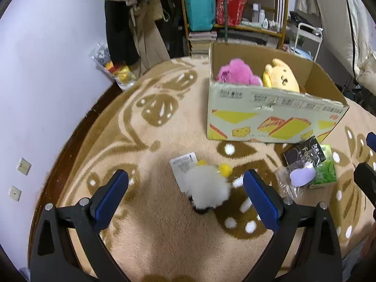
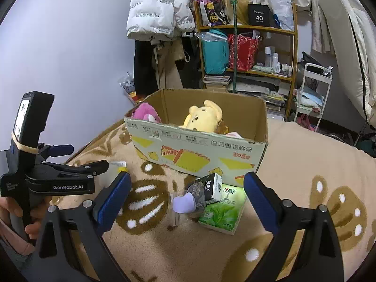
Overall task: Organize soft objects
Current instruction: 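Lower the left tool to the white chick plush while the right tool reaches the lavender packet, then close the left tool on the chick plush while the right tool grips the lavender packet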
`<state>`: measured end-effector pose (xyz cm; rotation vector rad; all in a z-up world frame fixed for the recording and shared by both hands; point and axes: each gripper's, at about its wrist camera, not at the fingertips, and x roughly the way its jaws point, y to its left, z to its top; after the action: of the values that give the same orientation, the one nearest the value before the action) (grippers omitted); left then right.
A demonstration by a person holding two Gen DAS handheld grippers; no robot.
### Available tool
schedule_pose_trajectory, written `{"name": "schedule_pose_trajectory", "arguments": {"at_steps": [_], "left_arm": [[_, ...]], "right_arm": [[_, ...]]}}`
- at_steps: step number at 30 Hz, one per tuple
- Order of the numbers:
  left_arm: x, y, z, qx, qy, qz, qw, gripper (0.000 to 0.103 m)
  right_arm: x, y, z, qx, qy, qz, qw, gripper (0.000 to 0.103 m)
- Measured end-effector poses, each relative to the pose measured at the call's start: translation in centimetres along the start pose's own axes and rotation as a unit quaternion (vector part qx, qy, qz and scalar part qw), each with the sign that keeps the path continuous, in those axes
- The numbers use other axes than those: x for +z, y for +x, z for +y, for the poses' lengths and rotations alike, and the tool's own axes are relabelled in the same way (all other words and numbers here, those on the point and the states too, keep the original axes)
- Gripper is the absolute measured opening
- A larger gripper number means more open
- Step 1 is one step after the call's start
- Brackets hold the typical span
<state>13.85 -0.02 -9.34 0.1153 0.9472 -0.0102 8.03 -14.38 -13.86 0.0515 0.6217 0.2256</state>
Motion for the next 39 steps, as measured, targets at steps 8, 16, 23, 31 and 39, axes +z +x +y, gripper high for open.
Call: {"name": "schedule_pose_trajectory", "arguments": {"at_steps": [8, 16, 23, 31, 39], "left_arm": [[-0.1, 3.5, 0.3, -0.006, -0.01, 0.049, 0.9987, 0.097], [0.1, 6.4, 0.3, -0.003, -0.013, 0.081, 0.9967, 0.097], [0.0, 8.6, 0.6, -0.012, -0.03, 0.115, 0.9929, 0.097], [-0.3, 9.8, 0.8, -0.015, -0.045, 0.132, 0.9901, 0.096], [-0.2, 10.2, 0.4, -0.013, -0.035, 0.132, 0.9905, 0.096]], "right_arm": [[-0.8, 2.8, -0.6, 0.003, 0.017, 0.033, 0.999, 0.1], [-1.6, 5.7, -1.0, 0.007, 0.038, 0.068, 0.997, 0.093], [-2.3, 7.5, -1.6, 0.021, 0.061, 0.1, 0.993, 0.077], [-2.8, 8.5, -2.4, 0.02, 0.082, 0.109, 0.99, 0.073], [-2.8, 8.9, -2.3, 0.021, 0.08, 0.115, 0.99, 0.056]]}}
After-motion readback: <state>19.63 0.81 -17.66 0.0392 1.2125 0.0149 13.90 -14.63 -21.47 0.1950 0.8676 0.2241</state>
